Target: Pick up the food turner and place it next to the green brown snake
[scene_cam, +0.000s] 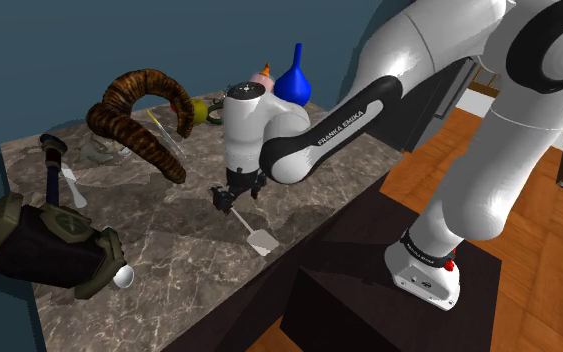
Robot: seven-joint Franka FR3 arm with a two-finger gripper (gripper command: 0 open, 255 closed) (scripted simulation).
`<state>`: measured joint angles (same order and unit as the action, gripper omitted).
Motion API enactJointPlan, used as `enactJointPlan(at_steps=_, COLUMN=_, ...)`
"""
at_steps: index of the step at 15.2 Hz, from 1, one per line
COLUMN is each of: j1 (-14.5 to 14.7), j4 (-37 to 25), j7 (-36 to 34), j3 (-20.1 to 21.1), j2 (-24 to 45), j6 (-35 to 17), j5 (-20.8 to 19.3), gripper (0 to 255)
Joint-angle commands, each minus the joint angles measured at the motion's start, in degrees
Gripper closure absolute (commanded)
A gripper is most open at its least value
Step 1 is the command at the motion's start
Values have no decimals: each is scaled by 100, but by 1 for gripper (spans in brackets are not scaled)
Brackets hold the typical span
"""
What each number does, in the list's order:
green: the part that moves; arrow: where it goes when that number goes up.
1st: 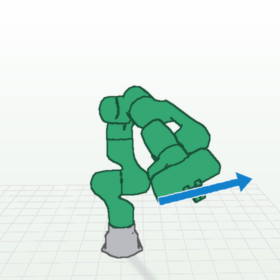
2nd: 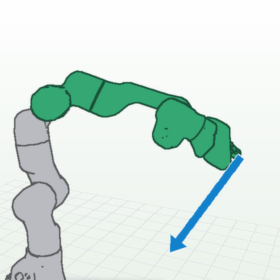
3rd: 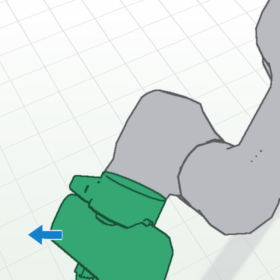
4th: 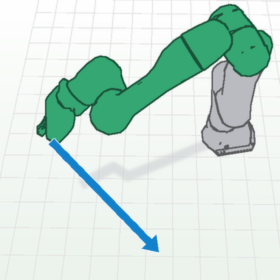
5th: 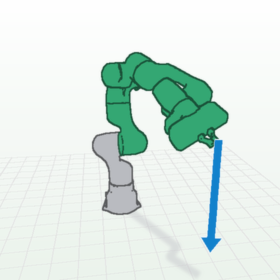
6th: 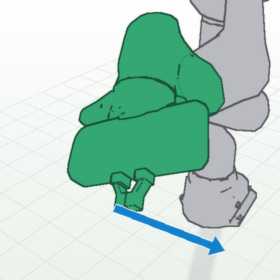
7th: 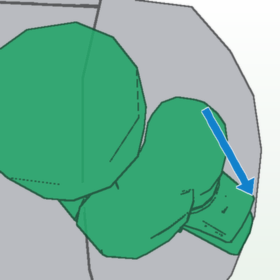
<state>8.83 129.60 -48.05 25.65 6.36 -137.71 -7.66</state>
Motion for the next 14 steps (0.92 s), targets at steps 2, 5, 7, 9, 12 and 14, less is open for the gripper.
enactJointPlan(at_steps=2, j1=43, j4=-25, j7=-176, j3=-38, j2=253, j6=-211, j5=-217, gripper=0)
enactJointPlan(at_steps=5, j1=71, j4=2, j7=-288, j3=-88, j2=449, j6=-408, j5=-378, gripper=0)
enactJointPlan(at_steps=7, j1=90, j4=11, j7=-349, j3=-120, j2=555, j6=-509, j5=-466, gripper=0)
enactJointPlan(at_steps=9, j1=92, j4=11, j7=-348, j3=-121, j2=555, j6=-509, j5=-465, gripper=0)
enactJointPlan(at_steps=12, j1=92, j4=11, j7=-348, j3=-122, j2=555, j6=-509, j5=-465, gripper=0)
enactJointPlan(at_steps=14, j1=91, j4=11, j7=-347, j3=-121, j2=554, j6=-508, j5=-465, gripper=0)
